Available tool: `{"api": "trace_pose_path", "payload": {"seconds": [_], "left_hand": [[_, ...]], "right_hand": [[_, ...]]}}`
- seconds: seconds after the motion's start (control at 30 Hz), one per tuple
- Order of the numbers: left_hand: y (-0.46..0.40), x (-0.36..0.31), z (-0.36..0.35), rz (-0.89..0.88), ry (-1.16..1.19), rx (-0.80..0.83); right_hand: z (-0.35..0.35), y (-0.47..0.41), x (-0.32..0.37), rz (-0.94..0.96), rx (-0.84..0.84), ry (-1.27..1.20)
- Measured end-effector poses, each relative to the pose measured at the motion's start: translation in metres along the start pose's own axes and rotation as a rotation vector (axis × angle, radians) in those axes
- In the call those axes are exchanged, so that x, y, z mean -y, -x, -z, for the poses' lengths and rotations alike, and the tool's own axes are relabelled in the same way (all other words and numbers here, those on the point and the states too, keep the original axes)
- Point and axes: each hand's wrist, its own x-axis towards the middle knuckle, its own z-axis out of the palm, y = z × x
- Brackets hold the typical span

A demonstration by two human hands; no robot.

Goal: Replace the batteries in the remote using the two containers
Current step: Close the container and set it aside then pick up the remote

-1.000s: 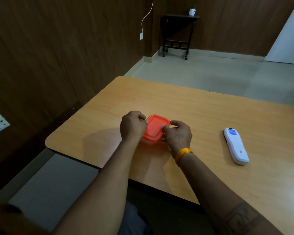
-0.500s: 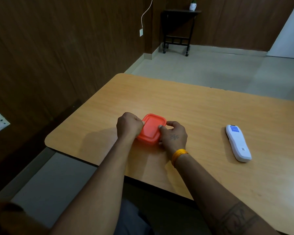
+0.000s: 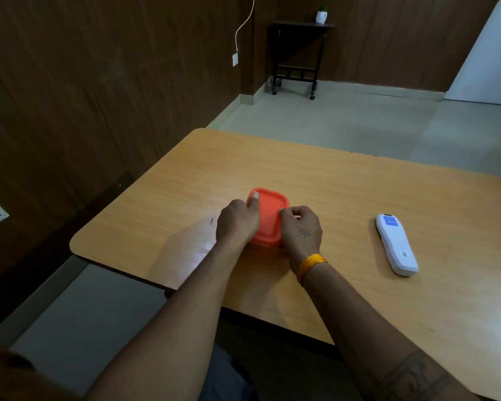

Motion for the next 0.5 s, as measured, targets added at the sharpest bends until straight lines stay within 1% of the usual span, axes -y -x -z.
{"api": "trace_pose_path", "payload": {"seconds": [0.1,0.23,0.3,0.4,0.5], "left_hand": [[0.005,-0.006,-0.004,-0.014,0.051,-0.023],[0.007,-0.012,-0.001,0.016,0.164,0.004],[0.007,-0.013,0.0,0.027,0.201,0.014],[0.008,-0.011,0.001,0.028,0.209,0.022],[0.011,-0.01,0.001,-0.02,0.201,0.038]], "right_hand": [[-0.002,0.005,0.002,-0.019,0.059,0.018],[-0.006,-0.004,-0.008,0.041,0.086,-0.033],[-0.003,0.0,-0.001,0.0,0.103,-0.054],[0.003,0.006,0.013,-0.065,0.121,-0.058],[0.007,0.0,0.015,-0.044,0.1,-0.028]]}}
